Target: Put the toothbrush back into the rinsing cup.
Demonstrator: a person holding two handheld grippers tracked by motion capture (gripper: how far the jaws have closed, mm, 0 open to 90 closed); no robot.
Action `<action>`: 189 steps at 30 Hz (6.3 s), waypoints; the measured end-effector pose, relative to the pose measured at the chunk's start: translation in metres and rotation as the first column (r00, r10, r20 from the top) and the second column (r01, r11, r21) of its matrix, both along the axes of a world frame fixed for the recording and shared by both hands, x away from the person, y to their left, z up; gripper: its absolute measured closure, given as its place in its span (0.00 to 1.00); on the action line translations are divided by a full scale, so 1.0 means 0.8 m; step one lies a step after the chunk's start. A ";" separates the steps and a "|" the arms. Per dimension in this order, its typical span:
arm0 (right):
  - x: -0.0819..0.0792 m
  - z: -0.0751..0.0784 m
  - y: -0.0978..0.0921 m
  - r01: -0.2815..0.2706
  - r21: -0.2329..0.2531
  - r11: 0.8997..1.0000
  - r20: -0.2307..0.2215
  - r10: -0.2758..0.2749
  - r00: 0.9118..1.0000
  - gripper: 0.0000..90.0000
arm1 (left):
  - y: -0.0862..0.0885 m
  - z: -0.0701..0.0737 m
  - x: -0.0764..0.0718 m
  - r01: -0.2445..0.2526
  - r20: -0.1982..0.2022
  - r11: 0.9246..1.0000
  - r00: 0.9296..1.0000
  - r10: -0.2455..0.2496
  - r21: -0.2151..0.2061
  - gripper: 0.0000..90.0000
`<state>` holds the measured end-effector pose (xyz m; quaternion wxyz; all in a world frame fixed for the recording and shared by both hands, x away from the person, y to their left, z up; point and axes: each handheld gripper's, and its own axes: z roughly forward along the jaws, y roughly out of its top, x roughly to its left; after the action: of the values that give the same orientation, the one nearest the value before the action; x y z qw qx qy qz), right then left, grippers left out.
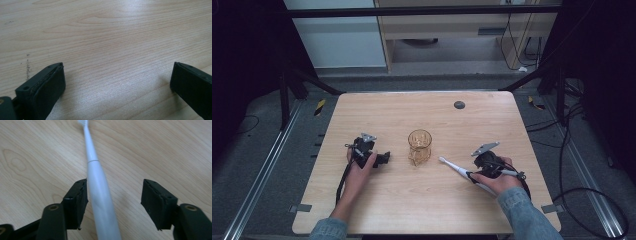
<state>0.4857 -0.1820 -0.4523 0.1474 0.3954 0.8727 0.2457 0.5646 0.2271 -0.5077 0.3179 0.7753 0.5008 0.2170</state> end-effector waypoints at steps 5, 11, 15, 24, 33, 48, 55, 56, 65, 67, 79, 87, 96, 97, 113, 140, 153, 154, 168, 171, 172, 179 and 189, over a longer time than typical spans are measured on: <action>0.009 0.001 0.017 -0.046 -0.044 0.998 -0.054 0.044 0.998 0.51 | 0.000 0.000 0.000 0.000 -0.001 1.000 1.000 0.000 0.001 0.00; 0.015 0.000 0.032 -0.096 -0.070 0.993 -0.105 0.089 0.990 0.57 | 0.000 0.000 0.000 0.001 0.000 1.000 1.000 -0.001 0.000 0.00; 0.018 -0.005 0.036 -0.105 -0.095 0.990 -0.131 0.092 0.987 0.59 | 0.000 0.000 0.000 0.002 0.000 1.000 1.000 -0.002 0.000 0.00; 0.026 -0.011 0.043 -0.126 -0.125 0.984 -0.175 0.103 0.979 0.62 | 0.000 0.000 0.000 0.004 0.000 1.000 1.000 -0.004 0.000 0.00; 0.033 -0.018 0.042 -0.142 -0.144 0.979 -0.198 0.112 0.974 0.64 | 0.000 0.000 0.000 0.004 0.000 1.000 1.000 -0.004 -0.001 0.00; 0.037 -0.020 0.043 -0.148 -0.149 0.978 -0.215 0.114 0.970 0.71 | 0.000 0.000 0.000 0.004 0.000 1.000 1.000 -0.004 0.000 0.00; 0.041 -0.020 0.045 -0.166 -0.156 0.974 -0.226 0.128 0.966 0.73 | 0.000 0.000 0.000 0.004 0.000 1.000 1.000 -0.004 0.000 0.00; 0.042 -0.020 0.045 -0.163 -0.157 0.974 -0.231 0.125 0.965 0.74 | 0.000 0.000 0.000 0.004 0.000 1.000 1.000 -0.004 0.000 0.00; 0.043 -0.007 0.042 -0.155 -0.138 0.978 -0.237 0.120 0.964 0.75 | 0.000 0.000 0.000 0.004 0.000 1.000 1.000 -0.004 0.000 0.00; 0.043 -0.001 0.041 -0.141 -0.136 0.981 -0.235 0.106 0.966 0.75 | 0.000 0.000 0.000 0.004 0.000 1.000 1.000 -0.004 -0.001 0.00; 0.049 0.039 0.030 -0.092 -0.104 0.990 -0.167 0.074 0.983 0.75 | 0.000 0.000 0.000 0.004 0.001 1.000 1.000 -0.004 -0.003 0.00; 0.054 0.071 0.016 -0.062 -0.076 0.995 -0.097 0.054 0.994 0.75 | 0.000 0.000 0.000 0.003 0.001 1.000 1.000 -0.003 -0.002 0.00; 0.061 0.092 -0.002 -0.002 -0.004 1.000 -0.008 0.002 1.000 0.75 | 0.000 0.000 0.000 0.004 0.001 1.000 1.000 -0.004 -0.002 0.00; 0.062 0.094 -0.003 0.003 0.001 1.000 0.003 -0.003 1.000 0.75 | 0.000 0.000 0.000 0.004 0.001 1.000 1.000 -0.004 -0.002 0.00; 0.088 0.117 0.013 0.102 0.089 0.991 0.137 -0.114 0.984 0.75 | 0.000 0.000 0.001 0.008 0.001 1.000 1.000 -0.008 -0.003 0.00; 0.099 0.112 0.085 0.243 0.256 0.935 0.269 -0.311 0.912 0.75 | -0.003 0.000 -0.003 -0.014 0.000 1.000 1.000 0.014 -0.002 0.00; 0.091 0.117 0.097 0.247 0.345 0.906 0.317 -0.360 0.877 0.75 | -0.003 0.000 -0.003 -0.016 0.000 1.000 1.000 0.016 -0.002 0.00; 0.091 0.117 0.097 0.247 0.345 0.906 0.317 -0.360 0.877 0.75 | -0.003 0.000 -0.003 -0.016 0.000 1.000 1.000 0.016 -0.002 0.00; 0.077 0.115 0.125 0.256 0.404 0.878 0.373 -0.414 0.830 0.75 | -0.002 0.000 -0.001 -0.008 0.002 1.000 1.000 0.008 -0.002 0.00; 0.072 0.113 0.129 0.263 0.409 0.874 0.384 -0.426 0.819 0.75 | -0.002 0.000 -0.001 -0.008 0.002 1.000 1.000 0.008 -0.002 0.00; 0.072 0.113 0.129 0.263 0.409 0.874 0.384 -0.426 0.819 0.75 | -0.002 0.000 -0.001 -0.008 0.002 1.000 1.000 0.008 -0.002 0.00; 0.067 0.111 0.131 0.265 0.413 0.871 0.392 -0.433 0.812 0.75 | -0.002 0.000 -0.001 -0.002 0.001 1.000 1.000 0.002 -0.003 0.00; 0.065 0.123 0.137 0.251 0.445 0.860 0.415 -0.447 0.793 0.75 | -0.002 0.000 -0.001 0.000 0.001 1.000 1.000 0.000 -0.001 0.00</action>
<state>0.5374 -0.0721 -0.3541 0.3374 0.4943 0.6512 0.4666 0.5638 0.2258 -0.5075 0.3186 0.7749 0.5009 0.2173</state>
